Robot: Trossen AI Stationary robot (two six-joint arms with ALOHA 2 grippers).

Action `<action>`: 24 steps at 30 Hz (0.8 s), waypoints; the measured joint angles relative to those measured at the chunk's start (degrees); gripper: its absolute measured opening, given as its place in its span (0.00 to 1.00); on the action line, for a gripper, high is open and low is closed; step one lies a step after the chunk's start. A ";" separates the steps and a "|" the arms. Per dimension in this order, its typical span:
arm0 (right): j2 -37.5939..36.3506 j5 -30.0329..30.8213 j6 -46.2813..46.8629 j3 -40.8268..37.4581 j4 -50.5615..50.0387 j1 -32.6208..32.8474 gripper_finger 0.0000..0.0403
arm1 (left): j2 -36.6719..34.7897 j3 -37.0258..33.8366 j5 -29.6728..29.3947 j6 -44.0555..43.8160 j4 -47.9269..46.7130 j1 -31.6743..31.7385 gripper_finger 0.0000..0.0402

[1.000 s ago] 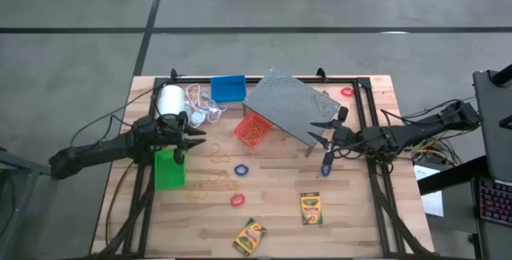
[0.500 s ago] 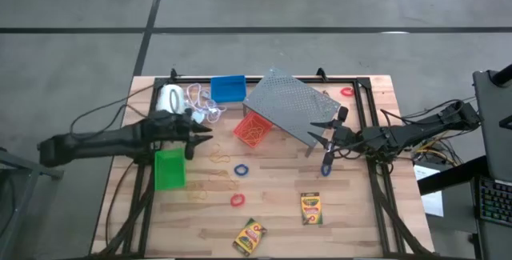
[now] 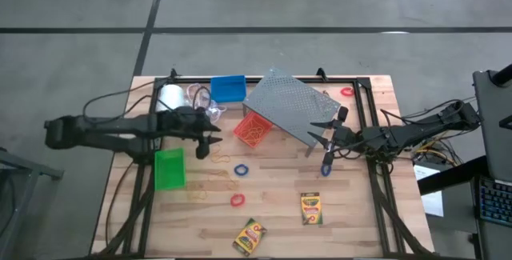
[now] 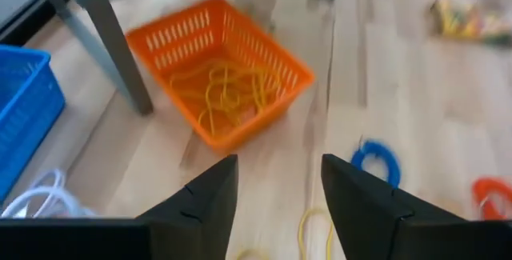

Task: Pick & Place Office Desk Supplies
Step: Put the yellow rubber band into the orange bin

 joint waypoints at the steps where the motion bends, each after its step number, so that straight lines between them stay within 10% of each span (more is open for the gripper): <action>1: 0.02 0.00 -0.09 0.00 0.00 0.00 0.34 | 0.71 1.11 -1.80 0.00 -2.26 -1.38 0.48; 24: 0.02 0.00 0.01 0.00 0.00 -0.02 0.34 | 21.80 3.04 -8.27 -4.59 -8.27 -8.70 0.49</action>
